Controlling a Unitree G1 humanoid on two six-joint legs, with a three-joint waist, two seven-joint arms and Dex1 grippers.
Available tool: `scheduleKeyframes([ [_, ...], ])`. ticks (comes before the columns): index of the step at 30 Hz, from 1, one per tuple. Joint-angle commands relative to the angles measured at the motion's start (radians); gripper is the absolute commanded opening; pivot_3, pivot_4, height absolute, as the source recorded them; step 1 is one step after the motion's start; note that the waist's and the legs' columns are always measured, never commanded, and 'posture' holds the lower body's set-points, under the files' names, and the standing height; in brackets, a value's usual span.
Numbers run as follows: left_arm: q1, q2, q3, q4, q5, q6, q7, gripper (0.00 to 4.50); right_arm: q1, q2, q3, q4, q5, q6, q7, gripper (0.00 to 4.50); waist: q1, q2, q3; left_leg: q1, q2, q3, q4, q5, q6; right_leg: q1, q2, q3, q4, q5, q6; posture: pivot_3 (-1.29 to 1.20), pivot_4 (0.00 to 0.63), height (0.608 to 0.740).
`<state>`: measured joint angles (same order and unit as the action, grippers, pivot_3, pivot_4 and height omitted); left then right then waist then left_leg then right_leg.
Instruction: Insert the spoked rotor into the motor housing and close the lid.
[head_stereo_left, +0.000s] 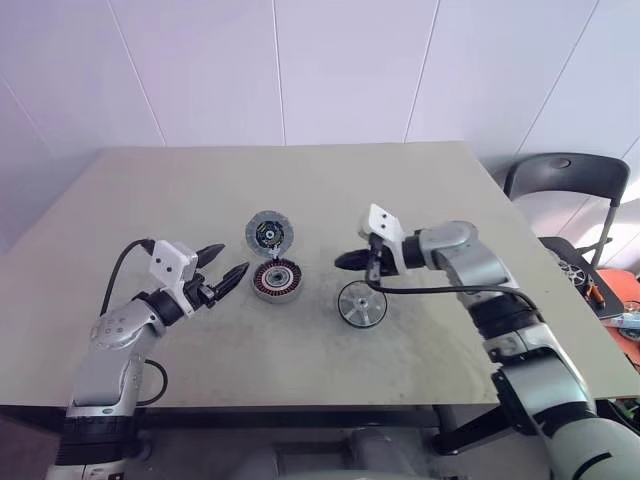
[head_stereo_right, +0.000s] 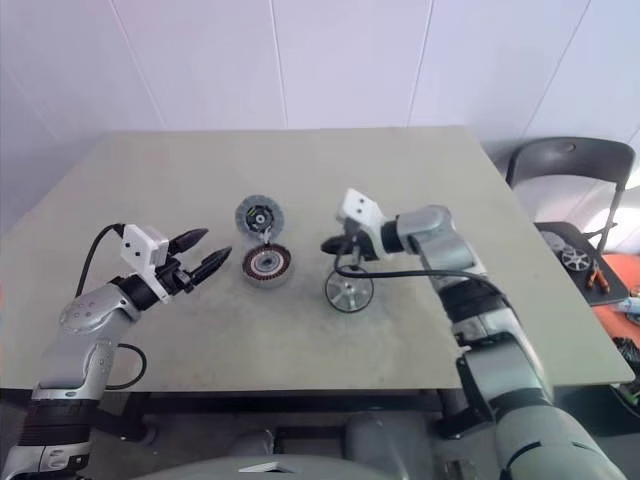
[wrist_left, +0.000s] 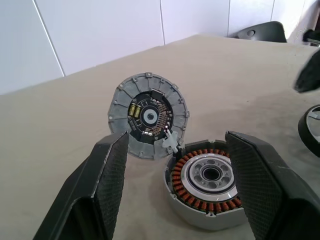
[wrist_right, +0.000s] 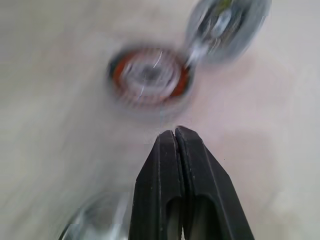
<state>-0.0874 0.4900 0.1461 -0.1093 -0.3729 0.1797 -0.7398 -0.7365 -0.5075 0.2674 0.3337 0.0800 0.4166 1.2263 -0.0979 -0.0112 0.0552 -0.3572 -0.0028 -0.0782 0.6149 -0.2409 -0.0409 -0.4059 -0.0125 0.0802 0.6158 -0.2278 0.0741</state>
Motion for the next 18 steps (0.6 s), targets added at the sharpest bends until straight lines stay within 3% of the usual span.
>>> scheduleKeyframes([
  [1, 0.001, 0.012, -0.005, -0.018, -0.019, -0.016, -0.039, 3.26, -0.016, -0.058, -0.016, -0.062, -0.012, 0.01, -0.004, 0.43, -0.001, 0.0, 0.0, 0.0, 0.0, 0.0, 0.0, 0.0, 0.0, 0.0, 0.0, 0.0, 0.0, 0.0, 0.0, 0.0, 0.0, 0.74],
  [8, -0.02, 0.005, -0.009, 0.025, 0.005, -0.038, -0.032, 3.26, 0.05, -0.147, 0.025, -0.234, 0.011, 0.123, 0.066, 2.68, 0.003, 0.0, 0.001, -0.001, 0.0, 0.0, 0.0, 0.0, 0.0, 0.0, 0.0, 0.0, -0.001, 0.0, 0.0, 0.0, 0.0, 0.74],
  [12, -0.023, 0.004, -0.011, 0.032, 0.008, -0.041, -0.033, 3.26, 0.059, -0.138, 0.052, -0.265, -0.006, 0.155, 0.043, 4.07, 0.002, -0.001, 0.001, -0.001, 0.0, 0.0, 0.0, 0.0, 0.0, -0.001, 0.0, 0.0, -0.002, 0.0, 0.0, 0.0, 0.0, 0.74],
  [18, -0.023, 0.006, -0.007, 0.039, 0.014, -0.046, -0.035, 3.26, 0.06, -0.13, 0.095, -0.249, -0.035, 0.159, 0.007, 4.07, 0.004, -0.001, 0.001, -0.001, 0.0, 0.0, 0.001, 0.0, 0.0, 0.0, 0.0, 0.0, -0.002, 0.0, 0.0, 0.0, 0.0, 0.74],
])
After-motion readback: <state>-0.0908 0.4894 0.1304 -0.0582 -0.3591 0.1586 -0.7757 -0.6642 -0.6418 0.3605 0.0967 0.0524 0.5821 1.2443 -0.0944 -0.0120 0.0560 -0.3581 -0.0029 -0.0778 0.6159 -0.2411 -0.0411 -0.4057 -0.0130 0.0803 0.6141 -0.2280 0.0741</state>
